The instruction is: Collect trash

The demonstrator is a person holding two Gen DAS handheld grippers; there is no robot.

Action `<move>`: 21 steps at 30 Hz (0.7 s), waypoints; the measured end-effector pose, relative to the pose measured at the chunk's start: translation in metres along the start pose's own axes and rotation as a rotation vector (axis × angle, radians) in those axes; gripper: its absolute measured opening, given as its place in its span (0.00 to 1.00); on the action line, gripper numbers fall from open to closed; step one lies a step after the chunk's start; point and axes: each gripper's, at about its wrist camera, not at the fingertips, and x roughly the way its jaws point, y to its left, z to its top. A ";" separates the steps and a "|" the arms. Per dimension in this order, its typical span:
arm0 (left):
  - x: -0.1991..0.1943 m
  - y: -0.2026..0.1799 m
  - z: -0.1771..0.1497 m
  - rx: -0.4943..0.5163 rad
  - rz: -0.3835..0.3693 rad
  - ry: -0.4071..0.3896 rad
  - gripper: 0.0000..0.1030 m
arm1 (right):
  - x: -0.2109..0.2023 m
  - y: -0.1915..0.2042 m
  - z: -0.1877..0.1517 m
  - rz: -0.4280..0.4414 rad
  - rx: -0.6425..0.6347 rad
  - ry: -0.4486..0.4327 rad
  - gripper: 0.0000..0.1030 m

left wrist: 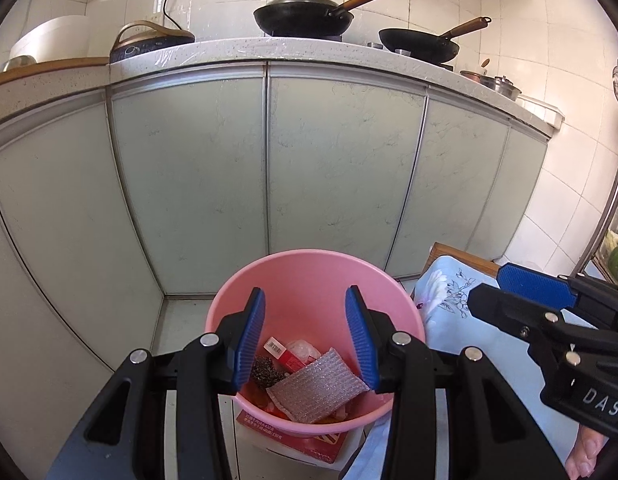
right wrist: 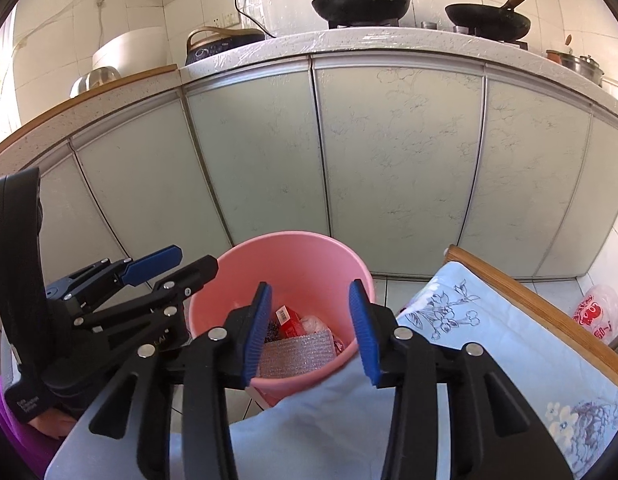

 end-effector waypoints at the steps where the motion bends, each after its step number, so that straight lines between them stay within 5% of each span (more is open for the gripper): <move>1: -0.002 -0.001 0.000 0.000 0.000 -0.001 0.40 | -0.002 0.000 -0.001 -0.002 -0.001 -0.002 0.40; 21: -0.033 -0.015 0.000 0.002 -0.003 -0.017 0.40 | -0.029 0.002 -0.009 -0.029 0.004 -0.032 0.40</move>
